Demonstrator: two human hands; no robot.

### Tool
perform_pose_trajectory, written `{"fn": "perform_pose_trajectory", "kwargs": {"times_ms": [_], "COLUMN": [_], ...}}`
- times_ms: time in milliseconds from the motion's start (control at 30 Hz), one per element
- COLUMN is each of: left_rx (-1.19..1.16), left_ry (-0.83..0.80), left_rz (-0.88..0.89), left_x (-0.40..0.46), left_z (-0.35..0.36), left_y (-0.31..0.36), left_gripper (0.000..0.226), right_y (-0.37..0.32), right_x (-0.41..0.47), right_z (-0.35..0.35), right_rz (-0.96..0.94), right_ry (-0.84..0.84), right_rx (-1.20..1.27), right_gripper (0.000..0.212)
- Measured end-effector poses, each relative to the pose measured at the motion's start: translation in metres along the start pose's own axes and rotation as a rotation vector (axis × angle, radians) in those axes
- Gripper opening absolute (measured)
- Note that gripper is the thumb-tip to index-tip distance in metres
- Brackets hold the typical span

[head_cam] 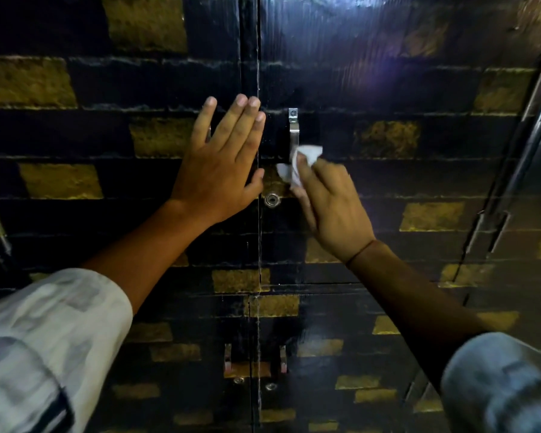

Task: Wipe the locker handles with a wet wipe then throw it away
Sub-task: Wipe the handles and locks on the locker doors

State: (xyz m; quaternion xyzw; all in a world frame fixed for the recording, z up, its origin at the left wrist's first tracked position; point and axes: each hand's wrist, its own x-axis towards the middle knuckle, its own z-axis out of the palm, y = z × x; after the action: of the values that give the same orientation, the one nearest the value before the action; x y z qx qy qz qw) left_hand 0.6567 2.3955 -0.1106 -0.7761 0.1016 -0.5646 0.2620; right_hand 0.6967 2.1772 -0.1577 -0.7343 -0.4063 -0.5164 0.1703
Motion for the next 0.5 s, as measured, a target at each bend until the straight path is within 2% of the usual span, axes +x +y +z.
{"fn": "perform_pose_trajectory", "kwargs": {"times_ms": [100, 233, 433, 500], "left_rx": [0.004, 0.000, 0.008, 0.011], "left_ry": [0.002, -0.008, -0.005, -0.014], "left_rz": [0.005, -0.007, -0.005, 0.008], "left_x": [-0.002, -0.001, -0.003, -0.004], "left_z": [-0.001, -0.001, -0.001, -0.002], "left_y": [-0.001, 0.000, 0.000, -0.002], "left_gripper": [0.076, 0.075, 0.076, 0.077], "right_y": [0.003, -0.009, -0.021, -0.015], "right_x": [-0.017, 0.015, 0.026, 0.020], "right_z": [0.004, -0.001, 0.009, 0.006], "right_rz": [0.094, 0.293, 0.467, 0.521], "right_ry": [0.027, 0.228, 0.218, 0.272], "right_rx": [0.090, 0.242, 0.276, 0.271], "right_gripper": [0.038, 0.018, 0.010, 0.008]}}
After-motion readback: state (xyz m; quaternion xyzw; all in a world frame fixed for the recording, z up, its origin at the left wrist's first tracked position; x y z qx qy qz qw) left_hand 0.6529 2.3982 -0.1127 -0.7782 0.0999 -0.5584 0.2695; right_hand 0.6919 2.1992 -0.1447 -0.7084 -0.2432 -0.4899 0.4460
